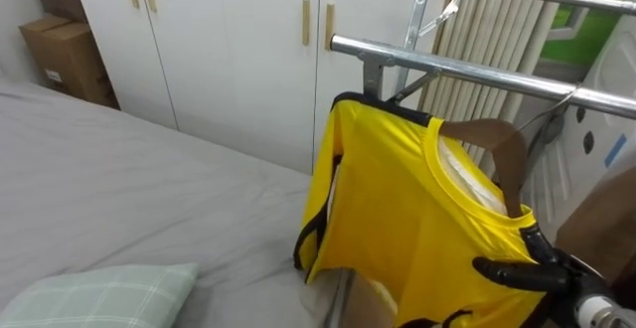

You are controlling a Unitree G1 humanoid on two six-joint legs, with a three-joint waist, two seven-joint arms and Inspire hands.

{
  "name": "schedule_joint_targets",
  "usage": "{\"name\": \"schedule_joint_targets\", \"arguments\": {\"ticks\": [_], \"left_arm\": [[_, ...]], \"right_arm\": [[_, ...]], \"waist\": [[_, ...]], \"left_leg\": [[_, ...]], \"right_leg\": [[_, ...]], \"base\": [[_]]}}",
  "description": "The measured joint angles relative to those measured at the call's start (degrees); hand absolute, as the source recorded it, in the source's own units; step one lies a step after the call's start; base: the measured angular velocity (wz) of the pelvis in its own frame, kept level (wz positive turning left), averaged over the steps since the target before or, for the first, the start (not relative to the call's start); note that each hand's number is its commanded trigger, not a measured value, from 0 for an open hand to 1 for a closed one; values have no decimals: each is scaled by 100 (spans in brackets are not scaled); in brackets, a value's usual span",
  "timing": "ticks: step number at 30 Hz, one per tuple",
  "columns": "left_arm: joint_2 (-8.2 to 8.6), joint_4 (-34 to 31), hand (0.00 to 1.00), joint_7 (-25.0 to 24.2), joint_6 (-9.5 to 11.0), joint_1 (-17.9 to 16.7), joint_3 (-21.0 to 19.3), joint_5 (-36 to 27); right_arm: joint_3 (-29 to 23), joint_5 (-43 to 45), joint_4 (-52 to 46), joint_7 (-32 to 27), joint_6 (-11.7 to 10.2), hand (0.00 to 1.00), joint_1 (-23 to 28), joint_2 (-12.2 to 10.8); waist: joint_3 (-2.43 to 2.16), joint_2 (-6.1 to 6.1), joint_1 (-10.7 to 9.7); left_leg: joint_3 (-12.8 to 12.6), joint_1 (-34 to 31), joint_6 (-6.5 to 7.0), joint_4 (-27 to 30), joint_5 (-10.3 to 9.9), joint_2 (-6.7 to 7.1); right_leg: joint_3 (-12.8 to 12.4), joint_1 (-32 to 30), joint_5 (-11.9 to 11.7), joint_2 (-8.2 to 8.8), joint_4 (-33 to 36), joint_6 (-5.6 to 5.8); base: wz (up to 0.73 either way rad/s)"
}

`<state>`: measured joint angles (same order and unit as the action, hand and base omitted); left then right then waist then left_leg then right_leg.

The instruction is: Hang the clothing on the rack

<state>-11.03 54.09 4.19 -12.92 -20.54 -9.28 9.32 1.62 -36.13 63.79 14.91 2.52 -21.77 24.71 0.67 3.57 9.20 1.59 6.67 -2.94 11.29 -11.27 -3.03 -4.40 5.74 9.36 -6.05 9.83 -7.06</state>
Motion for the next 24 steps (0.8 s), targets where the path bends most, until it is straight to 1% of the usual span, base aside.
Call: {"name": "schedule_joint_targets", "arguments": {"ticks": [4,8,10,11,13,14,15,16,19,21,24], "left_arm": [[14,-7,0,0,8,0,-3,-17],[41,-8,0,20,23,-4,-2,-27],[97,-10,0,57,29,-42,-3,-23],[110,-10,0,61,28,-44,-6,-23],[175,-10,0,61,27,-44,-33,-23],[190,-10,0,61,28,-44,-42,-23],[236,-10,0,61,27,-50,-95,-22],[295,-10,0,63,26,-57,-173,-22],[381,-6,0,150,25,-59,-284,-23],[390,2,0,189,25,-74,-294,-26],[401,2,0,193,26,-129,-289,-27]], "right_arm": [[-58,-309,-32,-184,1,0,39,-17],[-56,-688,-202,-329,1,0,150,-48],[-60,-1132,-489,-417,1,0,420,-95],[-66,-1227,-592,-432,2,0,503,-117],[-513,-2188,-713,-614,11,0,705,-375],[-570,-2386,-730,-637,11,0,750,-404],[-678,-2740,-878,-706,11,0,873,-460],[-773,-3098,-1053,-751,7,0,985,-528],[-810,-3841,-1307,-813,0,0,1118,-585],[-814,-4104,-1355,-814,-14,0,1123,-585],[-857,-4407,-1442,-812,-41,0,1130,-590]], "waist": [[31,-47,-6],[46,-98,-44],[29,-149,-75],[30,-164,-81],[12,-270,-132],[2,-301,-134],[-15,-366,-135],[-20,-414,-138],[-16,-442,-163],[-12,-420,-181],[-8,-402,-205]], "left_leg": [[-2,-4,0,0,0,-1],[1,-7,0,0,0,0],[2,-7,1,0,-1,6],[-2,-6,1,0,-1,6],[-24,-5,1,-2,-1,5],[-37,-2,1,-6,-1,5],[-75,9,1,-13,0,1],[-116,25,1,-14,0,-6],[-192,78,1,-32,0,-23],[-255,108,1,-47,0,-30],[-271,115,1,-50,0,-31]], "right_leg": [[-5,2,0,-1,-3,1],[-5,2,1,0,-5,2],[-10,4,3,2,-6,5],[-10,3,3,2,-6,5],[-23,-4,3,4,-7,5],[-33,-9,3,4,-5,5],[-64,-15,3,1,-1,6],[-102,-18,3,-6,12,5],[-199,-24,15,-30,65,-9],[-228,-29,37,-38,105,-17],[-254,-29,36,-43,99,-18]], "base": [[0],[0],[0],[0],[-5],[-9],[-14],[-16],[-17],[-12],[-4]]}}
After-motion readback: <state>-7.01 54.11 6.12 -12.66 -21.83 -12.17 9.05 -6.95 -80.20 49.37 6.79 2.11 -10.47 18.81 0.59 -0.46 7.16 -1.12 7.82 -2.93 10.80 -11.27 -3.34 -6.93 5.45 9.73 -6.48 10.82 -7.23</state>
